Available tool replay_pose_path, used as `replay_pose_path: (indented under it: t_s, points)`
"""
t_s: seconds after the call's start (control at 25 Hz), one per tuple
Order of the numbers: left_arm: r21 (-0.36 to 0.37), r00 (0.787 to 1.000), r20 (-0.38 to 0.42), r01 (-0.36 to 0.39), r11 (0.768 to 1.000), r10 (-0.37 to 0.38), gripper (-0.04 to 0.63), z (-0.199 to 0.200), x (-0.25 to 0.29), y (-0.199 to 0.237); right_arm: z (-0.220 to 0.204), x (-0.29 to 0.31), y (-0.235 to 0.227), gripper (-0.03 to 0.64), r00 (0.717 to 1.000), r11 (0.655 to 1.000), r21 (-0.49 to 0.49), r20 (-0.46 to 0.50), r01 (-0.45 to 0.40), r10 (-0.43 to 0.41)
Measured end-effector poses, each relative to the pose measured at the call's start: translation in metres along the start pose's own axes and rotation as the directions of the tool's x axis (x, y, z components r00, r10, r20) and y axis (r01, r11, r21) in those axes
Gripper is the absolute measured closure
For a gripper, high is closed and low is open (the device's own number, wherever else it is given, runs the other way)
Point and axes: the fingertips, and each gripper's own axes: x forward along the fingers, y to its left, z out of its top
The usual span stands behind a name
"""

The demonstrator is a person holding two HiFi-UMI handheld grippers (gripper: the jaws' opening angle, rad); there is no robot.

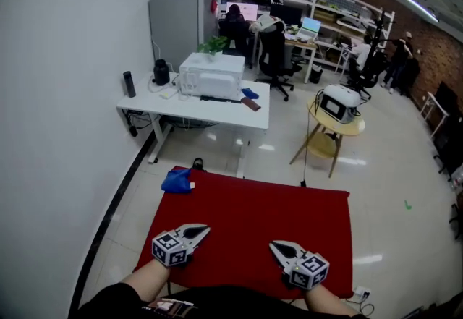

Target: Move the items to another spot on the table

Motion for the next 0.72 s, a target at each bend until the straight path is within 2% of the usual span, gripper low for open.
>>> replay_pose_path:
  t_s: [0.08,0.16,0.28,0.44,0.52,0.72]
  points:
    - [-0.072,0.997,0.080,-0.009,0.997,0.015,0.603,0.000,-0.006,-0.050,-0.003,-0.038,0.012,0.624,0.999,0.999,-0.002,0.008,-0.039,0.039]
    - [-0.102,0.992,0.120,-0.009,0.995,0.022,0.603,0.000,-0.009,-0.090,-0.011,-0.070,0.020,0.624,0.997,0.997,0.003,0.016,-0.075,0.075]
    - [-0.081,0.994,0.109,0.020,0.997,-0.011,0.603,-0.001,-0.010,-0.145,-0.029,-0.104,0.028,0.624,0.995,0.994,0.026,-0.002,-0.104,0.104]
    - [-0.084,0.992,0.085,0.096,0.992,-0.088,0.603,-0.005,-0.024,-0.205,-0.048,-0.128,0.044,0.624,0.996,0.992,0.085,0.013,-0.090,0.089]
    - [-0.084,0.989,0.084,0.131,0.988,-0.124,0.603,-0.002,-0.037,-0.224,-0.050,-0.135,0.061,0.624,0.995,0.991,0.094,0.034,-0.094,0.091]
    - [0.015,0.973,0.049,0.224,0.974,-0.225,0.603,-0.007,-0.075,-0.243,-0.061,-0.129,0.111,0.624,0.997,0.992,0.109,0.041,-0.062,0.058]
